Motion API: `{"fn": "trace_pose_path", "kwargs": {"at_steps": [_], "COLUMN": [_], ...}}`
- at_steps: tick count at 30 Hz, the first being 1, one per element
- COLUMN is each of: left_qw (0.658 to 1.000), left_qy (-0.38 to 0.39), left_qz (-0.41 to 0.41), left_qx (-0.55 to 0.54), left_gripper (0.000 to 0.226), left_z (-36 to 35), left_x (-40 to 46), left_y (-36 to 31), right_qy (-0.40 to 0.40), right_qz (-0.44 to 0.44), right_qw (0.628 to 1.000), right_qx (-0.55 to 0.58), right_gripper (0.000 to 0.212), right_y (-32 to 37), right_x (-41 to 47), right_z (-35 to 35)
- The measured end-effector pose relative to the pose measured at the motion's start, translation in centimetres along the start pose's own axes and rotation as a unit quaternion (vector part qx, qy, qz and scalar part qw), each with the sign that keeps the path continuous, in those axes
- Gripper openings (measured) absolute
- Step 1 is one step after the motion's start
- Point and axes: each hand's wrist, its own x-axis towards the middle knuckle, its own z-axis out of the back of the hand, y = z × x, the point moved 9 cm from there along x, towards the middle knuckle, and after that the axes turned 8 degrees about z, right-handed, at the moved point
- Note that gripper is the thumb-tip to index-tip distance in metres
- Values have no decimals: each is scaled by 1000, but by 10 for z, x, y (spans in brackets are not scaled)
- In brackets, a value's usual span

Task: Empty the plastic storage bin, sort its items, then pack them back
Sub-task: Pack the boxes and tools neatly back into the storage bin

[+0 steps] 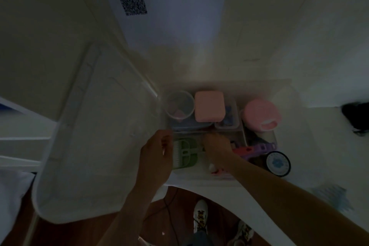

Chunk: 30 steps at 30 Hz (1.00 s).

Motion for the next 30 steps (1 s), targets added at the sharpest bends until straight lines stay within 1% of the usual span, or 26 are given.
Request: {"fn": "trace_pose_path", "kwargs": {"at_steps": [4,8,10,13,15,17,21,23,26,28,30], "left_qw": [998,993,985,968,949,935,927,929,923,924,929], "left_qy": [-3,81,115,175,211,239,266,255,254,258,244], "left_qz": [-34,-21,-25,-4,4,5,9,11,4,-9,-39], "left_qx": [49,89,128,180,233,261,264,266,289,283,274], "left_gripper": [18,25,33,35,37,39,34,35,37,30,26], "left_z": [-8,-33,-45,-62,-72,-80,-88,-87,-89,-95,-105], "left_x": [-3,-10,-13,-13,-11,-10,-5,-2,0,0,1], "left_y": [-1,9,10,13,16,18,17,16,12,2,-17], "right_qy": [-8,6,4,15,28,33,35,-6,-102,-147,-193], "right_qz": [9,18,16,32,37,45,60,68,58,35,8], "right_qw": [1000,999,999,997,997,997,997,998,987,978,967], "right_qx": [-11,-28,-38,-63,-59,-58,-25,18,113,145,163], "right_gripper": [26,29,27,28,30,29,26,24,25,27,29], "right_y": [1,-1,-2,1,-1,-3,-13,-23,-50,-75,-102], "right_x": [0,0,3,5,7,7,4,-3,-31,-60,-92], "right_z": [0,-9,-11,-18,-23,-24,-23,-10,18,37,52]}}
